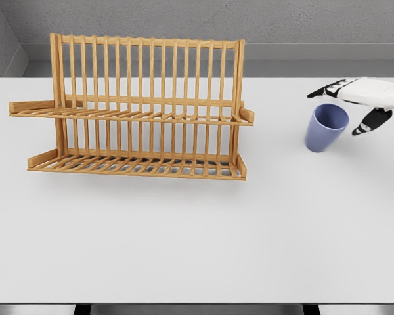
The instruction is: Right arm put cup on second shelf
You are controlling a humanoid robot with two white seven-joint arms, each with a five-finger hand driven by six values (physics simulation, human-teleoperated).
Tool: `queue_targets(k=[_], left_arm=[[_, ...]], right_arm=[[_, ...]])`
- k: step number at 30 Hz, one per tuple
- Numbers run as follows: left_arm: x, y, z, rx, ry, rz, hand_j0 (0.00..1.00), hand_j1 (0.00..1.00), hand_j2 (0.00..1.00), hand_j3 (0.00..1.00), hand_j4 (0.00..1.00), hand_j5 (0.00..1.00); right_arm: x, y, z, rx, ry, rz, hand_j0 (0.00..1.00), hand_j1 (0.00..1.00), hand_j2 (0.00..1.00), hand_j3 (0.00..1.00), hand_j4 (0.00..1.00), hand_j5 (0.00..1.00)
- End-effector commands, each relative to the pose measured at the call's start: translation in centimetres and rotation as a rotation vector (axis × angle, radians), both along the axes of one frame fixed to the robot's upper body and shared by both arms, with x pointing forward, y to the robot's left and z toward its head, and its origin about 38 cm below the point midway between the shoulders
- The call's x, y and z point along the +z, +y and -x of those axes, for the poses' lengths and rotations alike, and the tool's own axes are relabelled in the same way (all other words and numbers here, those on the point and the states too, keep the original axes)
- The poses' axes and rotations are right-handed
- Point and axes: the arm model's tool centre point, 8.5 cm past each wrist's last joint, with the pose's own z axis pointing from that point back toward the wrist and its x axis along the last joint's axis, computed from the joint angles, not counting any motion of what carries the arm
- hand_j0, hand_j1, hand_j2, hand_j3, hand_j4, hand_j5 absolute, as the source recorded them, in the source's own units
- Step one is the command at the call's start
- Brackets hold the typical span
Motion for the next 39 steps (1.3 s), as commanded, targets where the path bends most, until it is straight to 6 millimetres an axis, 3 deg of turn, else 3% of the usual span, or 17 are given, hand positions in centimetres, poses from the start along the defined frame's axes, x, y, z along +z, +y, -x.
queue_targets(k=[1, 14, 16, 17, 18, 26, 27, 28, 29, 39], left_arm=[[0.00, 0.00, 0.00, 0.000, 0.000, 0.001, 1.00, 1.00, 1.00, 1.00, 1.00, 1.00], [0.00, 0.00, 0.00, 0.000, 0.000, 0.001, 1.00, 1.00, 1.00, 1.00, 1.00, 1.00], [0.00, 0.01, 0.00, 0.001, 0.000, -0.001, 1.00, 1.00, 1.00, 1.00, 1.00, 1.00], [0.00, 0.00, 0.00, 0.000, 0.000, 0.001, 1.00, 1.00, 1.00, 1.00, 1.00, 1.00], [0.00, 0.00, 0.00, 0.001, 0.000, 0.001, 1.00, 1.00, 1.00, 1.00, 1.00, 1.00], [0.00, 0.01, 0.00, 0.000, 0.000, -0.001, 1.00, 1.00, 1.00, 1.00, 1.00, 1.00], [0.00, 0.01, 0.00, 0.001, 0.000, -0.001, 1.00, 1.00, 1.00, 1.00, 1.00, 1.00], [0.00, 0.01, 0.00, 0.001, 0.000, -0.001, 1.00, 1.00, 1.00, 1.00, 1.00, 1.00], [0.00, 0.00, 0.00, 0.001, 0.000, 0.001, 1.00, 1.00, 1.00, 1.00, 1.00, 1.00], [0.00, 0.00, 0.00, 0.000, 0.000, 0.001, 1.00, 1.00, 1.00, 1.00, 1.00, 1.00]], right_arm=[[-1.32, 0.91, -0.08, 0.015, 0.031, -0.003, 1.00, 1.00, 1.00, 1.00, 1.00, 1.00], [-1.83, 1.18, -0.01, 0.022, 0.045, 0.002, 1.00, 1.00, 1.00, 1.00, 1.00, 1.00], [-1.83, 1.18, -0.01, 0.022, 0.045, 0.002, 0.72, 0.72, 0.72, 0.72, 0.72, 0.72], [-1.81, 1.11, 0.01, 0.021, 0.045, 0.003, 0.65, 0.65, 0.65, 0.65, 0.65, 0.65], [-1.83, 1.07, 0.00, 0.019, 0.045, 0.004, 0.65, 0.65, 0.65, 0.65, 0.65, 0.65], [-1.86, 1.12, -0.03, 0.018, 0.046, 0.002, 0.69, 0.69, 0.69, 0.69, 0.69, 0.69], [-1.86, 1.12, -0.03, 0.018, 0.046, 0.002, 0.76, 0.76, 0.76, 0.76, 0.76, 0.76], [-1.86, 1.10, -0.04, 0.016, 0.046, 0.002, 0.91, 0.91, 0.91, 0.91, 0.91, 0.91], [-1.84, 1.15, -0.03, 0.017, 0.046, 0.002, 1.00, 1.00, 1.00, 1.00, 1.00, 1.00], [-1.60, 0.78, -0.29, -0.012, 0.045, 0.000, 1.00, 1.00, 1.00, 1.00, 1.00, 1.00]])
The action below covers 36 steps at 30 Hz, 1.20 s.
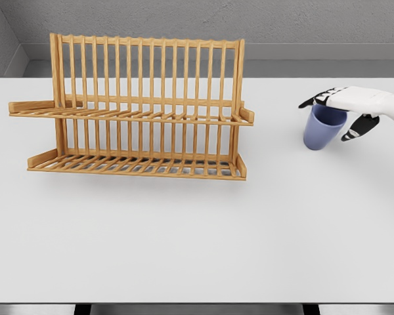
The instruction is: Right arm put cup on second shelf
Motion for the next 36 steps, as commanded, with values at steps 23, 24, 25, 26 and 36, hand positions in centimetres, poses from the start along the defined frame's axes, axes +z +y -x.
queue_targets(k=[23, 24, 25, 26, 36], left_arm=[[0.0, 0.0, 0.0, 0.000, 0.000, -0.001, 1.00, 1.00, 1.00, 1.00, 1.00, 1.00], [0.0, 0.0, 0.0, 0.000, 0.000, 0.001, 1.00, 1.00, 1.00, 1.00, 1.00, 1.00], [0.0, 0.0, 0.0, 0.000, 0.000, 0.001, 1.00, 1.00, 1.00, 1.00, 1.00, 1.00], [0.0, 0.0, 0.0, 0.000, 0.000, 0.001, 1.00, 1.00, 1.00, 1.00, 1.00, 1.00], [0.0, 0.0, 0.0, 0.002, 0.000, 0.001, 1.00, 1.00, 1.00, 1.00, 1.00, 1.00]], right_arm=[[-0.8, 0.2, -1.4, -0.032, 0.025, -0.014, 0.70, 0.70, 0.70, 0.70, 0.70, 0.70], [-0.8, 0.3, -1.4, -0.031, 0.025, -0.014, 0.70, 0.70, 0.70, 0.70, 0.70, 0.70], [-0.8, 0.3, -1.4, -0.031, 0.025, -0.014, 0.67, 0.67, 0.67, 0.67, 0.67, 0.67], [-0.8, 0.3, -1.4, -0.031, 0.025, -0.014, 0.67, 0.67, 0.67, 0.67, 0.67, 0.67], [-0.1, 0.6, -1.3, -0.012, 0.005, -0.014, 0.65, 0.65, 0.65, 0.65, 0.65, 0.65]])
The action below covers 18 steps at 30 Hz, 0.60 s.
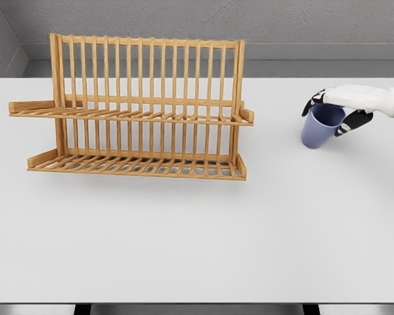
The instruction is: Right arm put cup on second shelf
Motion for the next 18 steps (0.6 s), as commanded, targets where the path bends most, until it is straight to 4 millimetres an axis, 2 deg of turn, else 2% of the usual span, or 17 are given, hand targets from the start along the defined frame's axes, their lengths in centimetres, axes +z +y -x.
queue_targets(k=[1, 6, 9, 12, 15, 18], left_arm=[[0.0, 0.0, 0.0, 0.001, 0.000, 0.001, 1.00, 1.00, 1.00, 1.00, 1.00, 1.00], [0.0, 0.0, 0.0, 0.000, 0.000, 0.000, 1.00, 1.00, 1.00, 1.00, 1.00, 1.00], [0.0, 0.0, 0.0, 0.001, 0.000, -0.001, 1.00, 1.00, 1.00, 1.00, 1.00, 1.00], [0.0, 0.0, 0.0, 0.000, 0.000, 0.000, 1.00, 1.00, 1.00, 1.00, 1.00, 1.00], [0.0, 0.0, 0.0, 0.000, 0.000, -0.001, 1.00, 1.00, 1.00, 1.00, 1.00, 1.00], [0.0, 0.0, 0.0, 0.000, 0.000, -0.001, 1.00, 1.00, 1.00, 1.00, 1.00, 1.00]], right_arm=[[0.6, 0.3, 0.2, 0.014, -0.015, -0.004, 0.65, 0.65, 0.65, 0.65, 0.65, 0.65], [1.4, 0.4, 0.0, 0.019, -0.033, -0.002, 0.65, 0.65, 0.65, 0.65, 0.65, 0.65], [2.4, 1.6, 0.3, 0.061, -0.061, 0.000, 0.65, 0.65, 0.65, 0.65, 0.65, 0.65], [4.7, 2.1, 1.0, 0.093, -0.121, -0.006, 0.65, 0.65, 0.65, 0.65, 0.65, 0.65], [6.0, 2.0, 1.4, 0.100, -0.156, -0.007, 0.65, 0.65, 0.65, 0.65, 0.65, 0.65], [6.3, 2.0, 1.7, 0.107, -0.165, 0.000, 0.64, 0.64, 0.64, 0.64, 0.64, 0.64]])
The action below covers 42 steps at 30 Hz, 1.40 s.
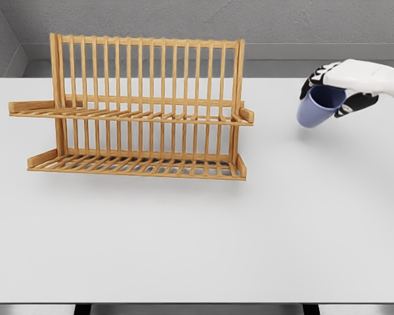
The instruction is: Right arm put cup on second shelf
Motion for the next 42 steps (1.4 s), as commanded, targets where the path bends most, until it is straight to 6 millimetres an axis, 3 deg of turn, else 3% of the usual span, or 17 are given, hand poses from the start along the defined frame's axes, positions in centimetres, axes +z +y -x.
queue_targets(k=[1, 6, 10, 21, 32, 42], left_arm=[[0.0, 0.0, 0.0, 0.000, 0.000, 0.001, 1.00, 1.00, 1.00, 1.00, 1.00, 1.00], [0.0, 0.0, 0.0, 0.001, 0.000, -0.001, 1.00, 1.00, 1.00, 1.00, 1.00, 1.00], [0.0, 0.0, 0.0, 0.000, 0.000, 0.001, 1.00, 1.00, 1.00, 1.00, 1.00, 1.00], [0.0, 0.0, 0.0, 0.000, 0.000, 0.001, 1.00, 1.00, 1.00, 1.00, 1.00, 1.00], [0.0, 0.0, 0.0, 0.001, 0.000, 0.001, 1.00, 1.00, 1.00, 1.00, 1.00, 1.00], [0.0, 0.0, 0.0, 0.001, 0.000, 0.001, 1.00, 1.00, 1.00, 1.00, 1.00, 1.00]], right_arm=[[0.7, 0.2, 0.3, 0.009, -0.019, 0.002, 0.64, 0.64, 0.64, 0.64, 0.64, 0.64], [3.3, 0.1, 1.2, 0.027, -0.086, 0.006, 0.65, 0.65, 0.65, 0.65, 0.65, 0.65], [4.8, 1.8, 2.3, 0.090, -0.138, 0.019, 0.64, 0.64, 0.64, 0.64, 0.64, 0.64], [6.4, 5.7, 4.5, 0.221, -0.208, 0.033, 0.65, 0.65, 0.65, 0.65, 0.65, 0.65], [7.7, 7.3, 5.3, 0.270, -0.252, 0.026, 0.65, 0.65, 0.65, 0.65, 0.65, 0.65], [8.3, 10.2, 6.1, 0.363, -0.289, -0.009, 0.65, 0.65, 0.65, 0.65, 0.65, 0.65]])
